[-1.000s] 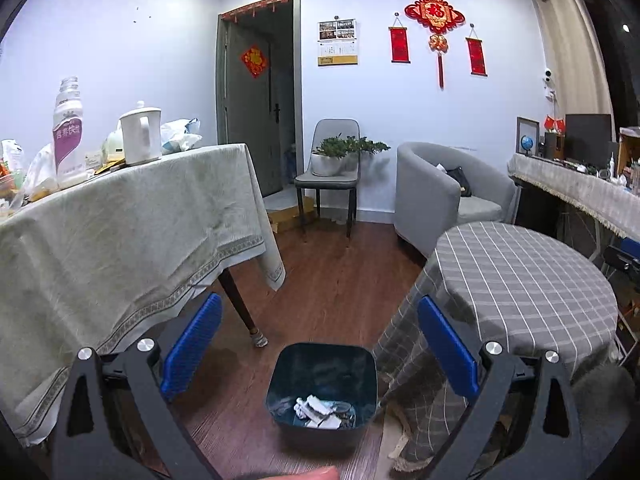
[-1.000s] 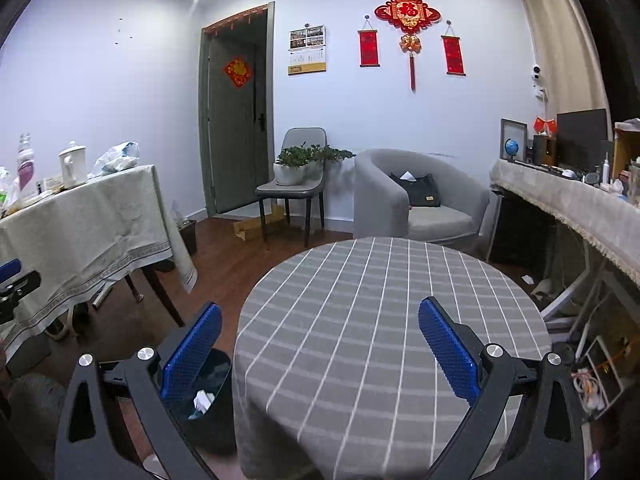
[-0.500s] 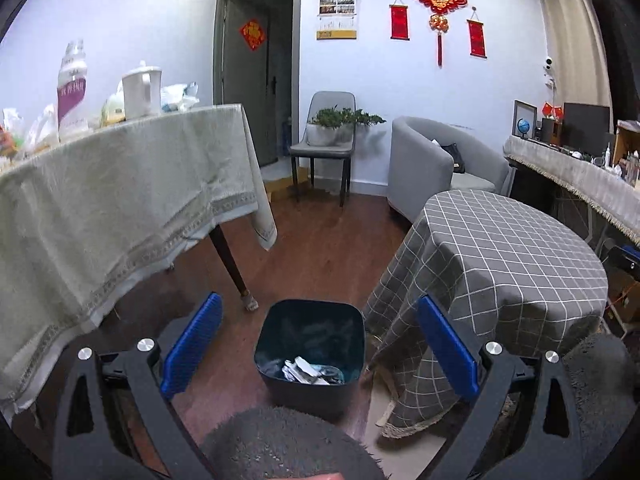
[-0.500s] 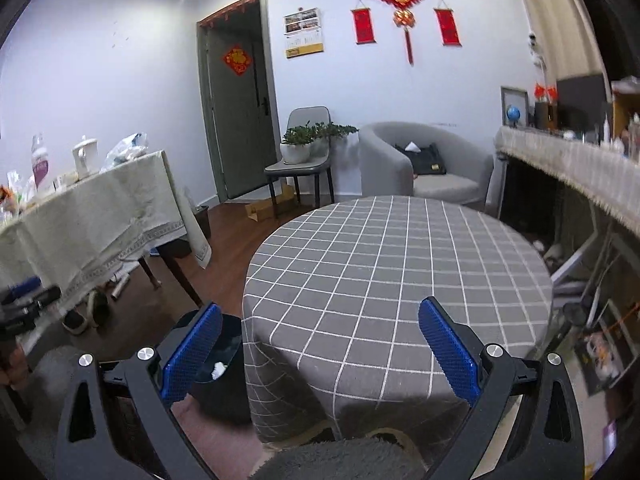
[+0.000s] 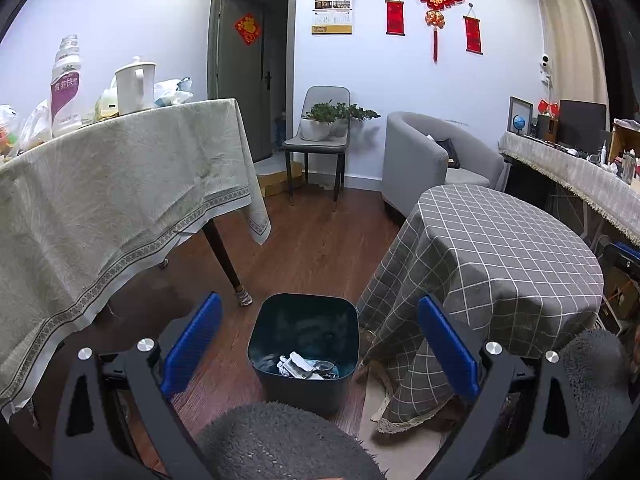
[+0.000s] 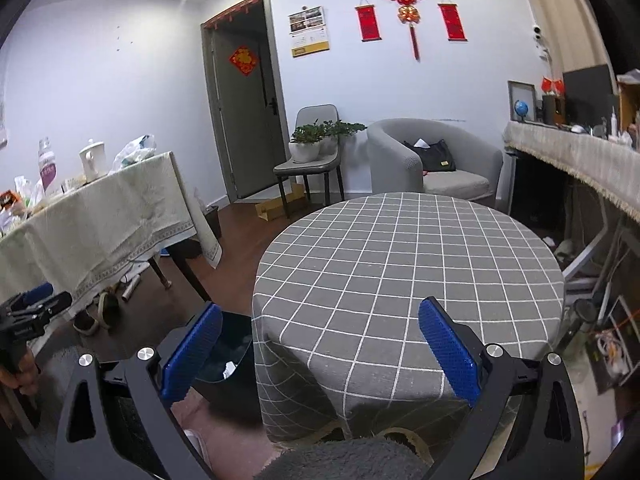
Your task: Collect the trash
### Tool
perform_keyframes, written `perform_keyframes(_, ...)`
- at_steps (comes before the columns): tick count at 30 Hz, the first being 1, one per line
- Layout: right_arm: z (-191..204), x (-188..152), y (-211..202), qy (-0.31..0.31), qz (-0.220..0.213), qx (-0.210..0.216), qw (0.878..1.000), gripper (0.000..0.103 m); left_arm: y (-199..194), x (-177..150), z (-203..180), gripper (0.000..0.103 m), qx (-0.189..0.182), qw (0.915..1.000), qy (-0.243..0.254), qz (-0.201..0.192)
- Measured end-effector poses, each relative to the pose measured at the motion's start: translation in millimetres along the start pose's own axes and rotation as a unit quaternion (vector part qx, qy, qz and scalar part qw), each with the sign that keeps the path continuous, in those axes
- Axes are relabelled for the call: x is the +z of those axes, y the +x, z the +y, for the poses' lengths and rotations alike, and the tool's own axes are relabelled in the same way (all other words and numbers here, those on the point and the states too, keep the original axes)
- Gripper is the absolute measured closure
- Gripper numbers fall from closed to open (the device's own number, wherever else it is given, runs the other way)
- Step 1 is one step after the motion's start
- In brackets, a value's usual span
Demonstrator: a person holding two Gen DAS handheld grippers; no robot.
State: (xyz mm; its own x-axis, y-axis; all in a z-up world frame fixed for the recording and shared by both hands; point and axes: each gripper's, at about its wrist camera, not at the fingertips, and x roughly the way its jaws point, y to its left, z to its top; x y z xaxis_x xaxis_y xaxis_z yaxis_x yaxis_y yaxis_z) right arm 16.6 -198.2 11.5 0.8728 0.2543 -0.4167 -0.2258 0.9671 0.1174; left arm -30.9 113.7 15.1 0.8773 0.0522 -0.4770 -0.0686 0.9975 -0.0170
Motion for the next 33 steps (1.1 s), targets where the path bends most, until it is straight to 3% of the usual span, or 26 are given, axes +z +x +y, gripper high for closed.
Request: perform_keyframes(33,2.4,-0.5,0.7,-0.01,0.003,-0.001,1.0,0.004,2.6,-1.4,2.4,0.003,0.0,0.9999,-0.011,0.006)
